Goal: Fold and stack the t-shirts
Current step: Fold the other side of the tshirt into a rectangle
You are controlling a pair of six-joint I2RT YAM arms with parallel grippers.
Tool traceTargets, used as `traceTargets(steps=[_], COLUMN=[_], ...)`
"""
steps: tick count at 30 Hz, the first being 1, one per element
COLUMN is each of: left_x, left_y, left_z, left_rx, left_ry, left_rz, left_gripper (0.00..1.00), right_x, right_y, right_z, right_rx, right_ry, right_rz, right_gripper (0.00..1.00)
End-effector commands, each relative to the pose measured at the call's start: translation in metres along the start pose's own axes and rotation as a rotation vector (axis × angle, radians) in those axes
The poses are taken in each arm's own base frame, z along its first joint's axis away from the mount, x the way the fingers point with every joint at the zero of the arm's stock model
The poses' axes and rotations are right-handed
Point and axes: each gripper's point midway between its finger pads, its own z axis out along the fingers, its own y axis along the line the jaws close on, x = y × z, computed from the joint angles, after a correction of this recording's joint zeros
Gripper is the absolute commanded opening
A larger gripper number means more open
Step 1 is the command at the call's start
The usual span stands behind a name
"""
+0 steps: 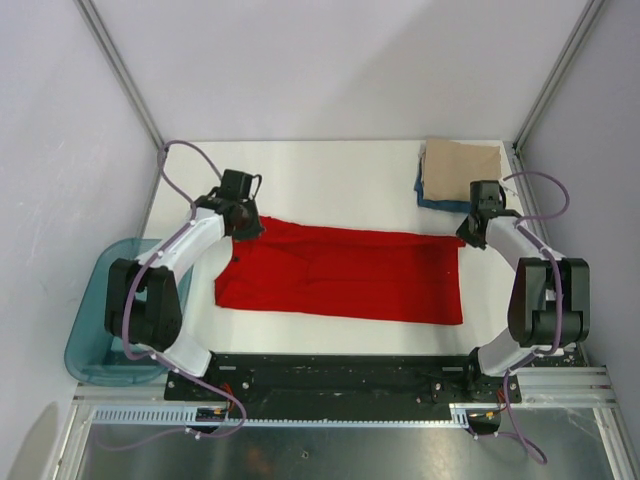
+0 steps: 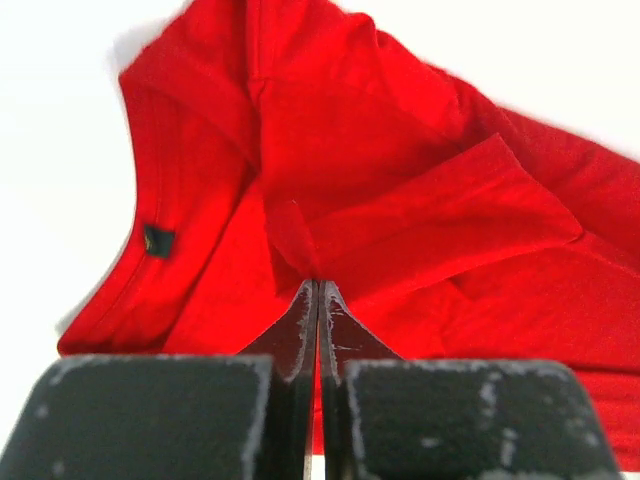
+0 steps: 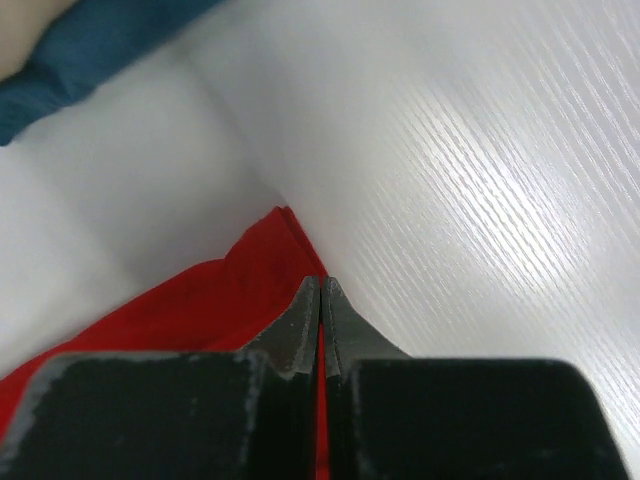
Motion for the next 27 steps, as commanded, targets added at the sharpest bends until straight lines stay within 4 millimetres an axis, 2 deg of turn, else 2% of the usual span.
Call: traceTargets(steps=[1, 7, 15, 27], left_x=[0.005, 0.011, 0.025, 0.047], left_y=[0.006, 0.011, 0.018, 0.027], left_z=[-0.014, -0.022, -0.025, -0.027], left_rx=[0.007, 0.012, 0.008, 0.012], left_ry=[-0.035, -0.047, -0.035, -0.013], left_rz=[-0.037, -0.034, -0.036, -0.038], left_gripper=[0.0, 0.0, 0.0, 0.0], right_x=[0.001, 0.015, 0.031, 0.041], right_y=[-0.014, -0.022, -0.021, -0.028], right_z=[-0.013, -0.023, -0.024, -0.025], right_rx=[0.032, 0.027, 0.023, 0.047], right_ry=[-0.038, -0.041, -0.022, -0.013], right_rz=[0.031, 0.033, 0.015, 0.012], right_gripper=[0.0, 0.0, 0.0, 0.0])
